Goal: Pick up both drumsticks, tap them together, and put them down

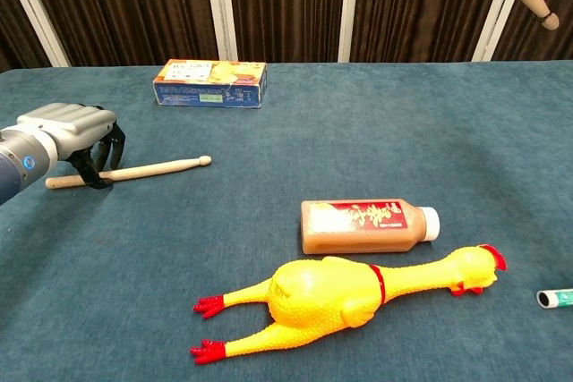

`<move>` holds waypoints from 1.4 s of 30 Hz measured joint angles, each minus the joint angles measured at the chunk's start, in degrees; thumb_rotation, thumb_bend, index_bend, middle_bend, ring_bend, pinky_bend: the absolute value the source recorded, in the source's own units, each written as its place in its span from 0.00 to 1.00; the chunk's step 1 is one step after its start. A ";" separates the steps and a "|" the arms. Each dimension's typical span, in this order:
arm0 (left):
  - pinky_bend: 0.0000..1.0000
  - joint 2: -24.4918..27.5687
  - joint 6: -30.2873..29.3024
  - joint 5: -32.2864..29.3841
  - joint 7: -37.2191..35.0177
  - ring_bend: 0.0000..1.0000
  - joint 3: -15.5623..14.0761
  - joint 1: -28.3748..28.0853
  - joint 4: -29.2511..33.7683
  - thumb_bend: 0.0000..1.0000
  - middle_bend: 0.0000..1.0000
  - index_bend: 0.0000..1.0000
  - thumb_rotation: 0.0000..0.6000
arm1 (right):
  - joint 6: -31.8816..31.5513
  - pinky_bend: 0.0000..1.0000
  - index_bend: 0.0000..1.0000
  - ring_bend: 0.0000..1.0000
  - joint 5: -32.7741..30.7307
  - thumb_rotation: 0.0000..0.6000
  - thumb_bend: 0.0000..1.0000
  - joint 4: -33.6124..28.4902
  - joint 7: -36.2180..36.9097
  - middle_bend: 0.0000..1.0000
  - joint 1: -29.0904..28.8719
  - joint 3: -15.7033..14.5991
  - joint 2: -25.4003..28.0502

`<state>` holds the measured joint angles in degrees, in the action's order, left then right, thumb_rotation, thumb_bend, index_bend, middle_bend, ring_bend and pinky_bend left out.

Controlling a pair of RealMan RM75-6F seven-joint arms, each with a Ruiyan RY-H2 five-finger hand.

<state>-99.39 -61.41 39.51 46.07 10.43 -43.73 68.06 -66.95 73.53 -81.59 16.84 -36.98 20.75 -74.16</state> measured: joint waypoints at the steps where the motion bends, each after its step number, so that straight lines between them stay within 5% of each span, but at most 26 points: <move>1: 0.00 0.00 -0.01 -0.12 0.15 0.05 0.04 0.03 0.11 0.40 0.52 0.51 1.00 | -0.01 0.06 0.65 0.39 -0.02 1.00 0.46 -0.15 -0.08 0.61 0.01 -0.01 0.02; 42: 0.00 -1.44 -2.16 -2.43 8.10 0.06 0.04 -0.75 1.07 0.40 0.56 0.55 1.00 | 0.07 0.06 0.65 0.39 -0.90 1.00 0.46 0.96 -0.69 0.61 0.21 0.02 -0.34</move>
<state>-100.82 -63.57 37.08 54.17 10.47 -44.49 69.13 -66.89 72.63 -80.63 16.15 -36.77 20.77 -74.50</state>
